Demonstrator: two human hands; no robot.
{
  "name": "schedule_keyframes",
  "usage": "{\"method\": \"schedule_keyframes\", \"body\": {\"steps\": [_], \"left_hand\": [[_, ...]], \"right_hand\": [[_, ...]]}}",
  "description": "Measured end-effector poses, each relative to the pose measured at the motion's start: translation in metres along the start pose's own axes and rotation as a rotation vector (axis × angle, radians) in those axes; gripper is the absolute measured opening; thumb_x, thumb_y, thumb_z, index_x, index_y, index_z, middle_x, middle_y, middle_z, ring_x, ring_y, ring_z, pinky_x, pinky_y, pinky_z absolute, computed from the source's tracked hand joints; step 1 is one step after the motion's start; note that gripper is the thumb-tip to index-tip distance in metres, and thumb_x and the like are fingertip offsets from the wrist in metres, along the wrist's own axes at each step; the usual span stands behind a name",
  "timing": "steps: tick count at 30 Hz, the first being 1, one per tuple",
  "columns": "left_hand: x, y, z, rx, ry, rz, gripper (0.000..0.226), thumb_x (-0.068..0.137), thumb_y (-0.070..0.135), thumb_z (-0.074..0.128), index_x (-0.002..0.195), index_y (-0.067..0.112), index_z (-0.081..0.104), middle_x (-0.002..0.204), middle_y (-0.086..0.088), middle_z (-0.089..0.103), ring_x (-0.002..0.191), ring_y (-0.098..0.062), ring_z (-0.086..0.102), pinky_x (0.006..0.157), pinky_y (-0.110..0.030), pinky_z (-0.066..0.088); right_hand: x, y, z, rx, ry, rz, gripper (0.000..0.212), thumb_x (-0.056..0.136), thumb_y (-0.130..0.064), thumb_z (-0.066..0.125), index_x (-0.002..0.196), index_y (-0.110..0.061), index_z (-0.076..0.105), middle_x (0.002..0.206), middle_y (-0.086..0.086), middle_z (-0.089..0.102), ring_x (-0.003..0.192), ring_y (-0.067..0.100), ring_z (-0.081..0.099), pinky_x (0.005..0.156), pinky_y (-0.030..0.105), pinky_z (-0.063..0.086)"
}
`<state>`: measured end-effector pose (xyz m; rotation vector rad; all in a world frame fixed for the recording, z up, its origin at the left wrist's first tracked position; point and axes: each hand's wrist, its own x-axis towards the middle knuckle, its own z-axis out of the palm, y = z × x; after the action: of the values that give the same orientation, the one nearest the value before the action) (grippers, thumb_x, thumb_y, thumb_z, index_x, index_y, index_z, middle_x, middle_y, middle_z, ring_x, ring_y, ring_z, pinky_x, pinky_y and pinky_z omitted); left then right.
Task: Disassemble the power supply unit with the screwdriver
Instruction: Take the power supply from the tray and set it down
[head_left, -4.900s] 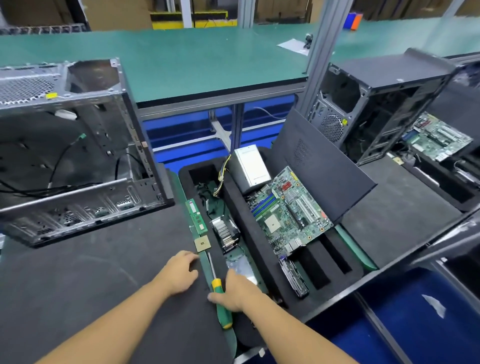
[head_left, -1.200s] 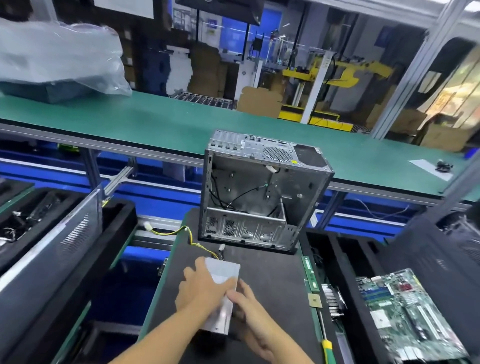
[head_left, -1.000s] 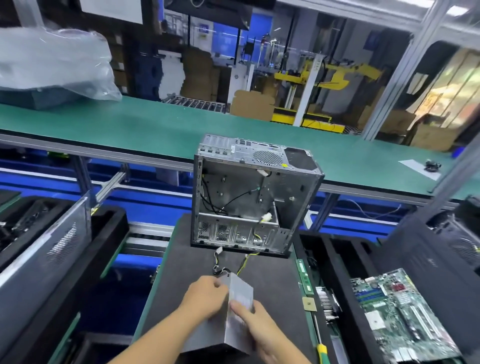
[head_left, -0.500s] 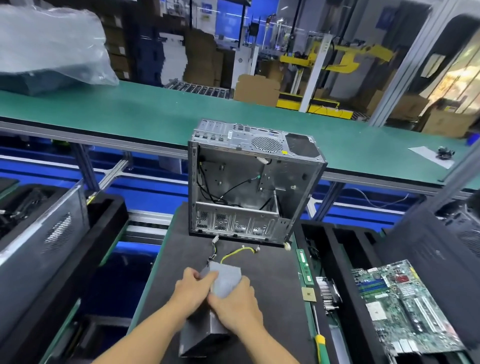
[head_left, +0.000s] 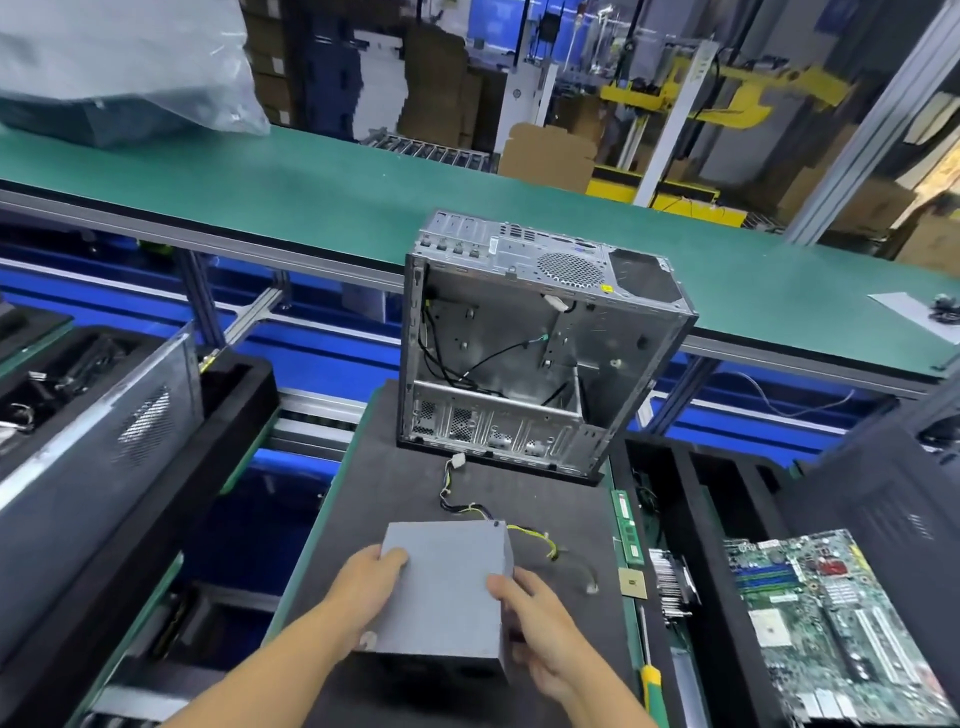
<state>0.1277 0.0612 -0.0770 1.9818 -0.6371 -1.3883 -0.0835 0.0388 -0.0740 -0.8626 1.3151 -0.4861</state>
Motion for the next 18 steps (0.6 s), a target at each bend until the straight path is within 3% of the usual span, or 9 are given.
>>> {"method": "schedule_keyframes", "body": {"steps": [2,5,7,9,12,15,18], "left_hand": [[0.003,0.001,-0.001,-0.028,0.008,0.018,0.019,0.097,0.031,0.050,0.101,0.022,0.067,0.099,0.002,0.071,0.087,-0.018,0.066,0.069,-0.032,0.051],[0.006,-0.004,-0.002,-0.023,0.023,0.046,0.019,0.096,0.028,0.050,0.100,0.018,0.067,0.100,-0.002,0.070,0.094,-0.024,0.066,0.086,-0.041,0.053],[0.009,-0.011,-0.001,0.008,0.046,0.043,0.024,0.093,0.026,0.051,0.097,0.009,0.067,0.098,-0.008,0.071,0.095,-0.029,0.065,0.089,-0.042,0.052],[0.010,-0.016,-0.001,0.066,0.049,0.050,0.026,0.092,0.026,0.053,0.094,0.005,0.068,0.096,-0.011,0.072,0.092,-0.029,0.066,0.082,-0.037,0.052],[0.013,-0.013,0.000,0.201,0.007,0.100,0.027,0.090,0.027,0.052,0.090,0.006,0.069,0.091,-0.008,0.073,0.086,-0.025,0.068,0.069,-0.029,0.048],[0.017,-0.007,-0.001,0.330,-0.020,0.104,0.023,0.091,0.023,0.051,0.095,0.009,0.070,0.093,-0.005,0.072,0.091,-0.024,0.066,0.078,-0.032,0.053],[0.024,-0.010,-0.007,0.246,-0.048,0.093,0.025,0.094,0.027,0.054,0.110,0.015,0.070,0.103,0.001,0.072,0.099,-0.022,0.066,0.094,-0.039,0.053]], "right_hand": [[0.002,0.003,0.001,0.019,-0.066,-0.014,0.042,0.084,-0.031,0.068,0.125,-0.026,0.060,0.114,-0.004,0.073,0.106,0.020,0.068,0.079,0.031,0.047],[0.005,0.006,0.002,-0.003,-0.114,-0.043,0.040,0.091,-0.018,0.059,0.130,-0.025,0.057,0.121,-0.001,0.070,0.109,0.017,0.067,0.078,0.021,0.052],[0.004,0.006,0.004,-0.051,-0.136,-0.022,0.043,0.090,-0.020,0.058,0.132,-0.030,0.054,0.122,-0.006,0.069,0.108,0.010,0.066,0.077,0.018,0.051],[0.004,0.007,0.005,-0.147,-0.151,0.001,0.046,0.085,-0.026,0.057,0.129,-0.038,0.050,0.121,-0.014,0.068,0.106,0.003,0.065,0.082,0.018,0.051],[0.008,0.010,0.003,-0.316,-0.070,-0.002,0.048,0.073,-0.033,0.057,0.120,-0.036,0.052,0.123,-0.011,0.062,0.108,0.007,0.063,0.094,0.028,0.051],[0.012,0.012,0.002,-0.348,-0.052,0.005,0.044,0.078,-0.019,0.052,0.120,-0.031,0.053,0.114,-0.013,0.068,0.100,0.003,0.066,0.080,0.020,0.054],[0.012,0.010,0.004,-0.321,0.003,-0.013,0.042,0.081,-0.016,0.052,0.121,-0.028,0.051,0.110,-0.014,0.068,0.094,0.001,0.067,0.067,0.014,0.051]]}}
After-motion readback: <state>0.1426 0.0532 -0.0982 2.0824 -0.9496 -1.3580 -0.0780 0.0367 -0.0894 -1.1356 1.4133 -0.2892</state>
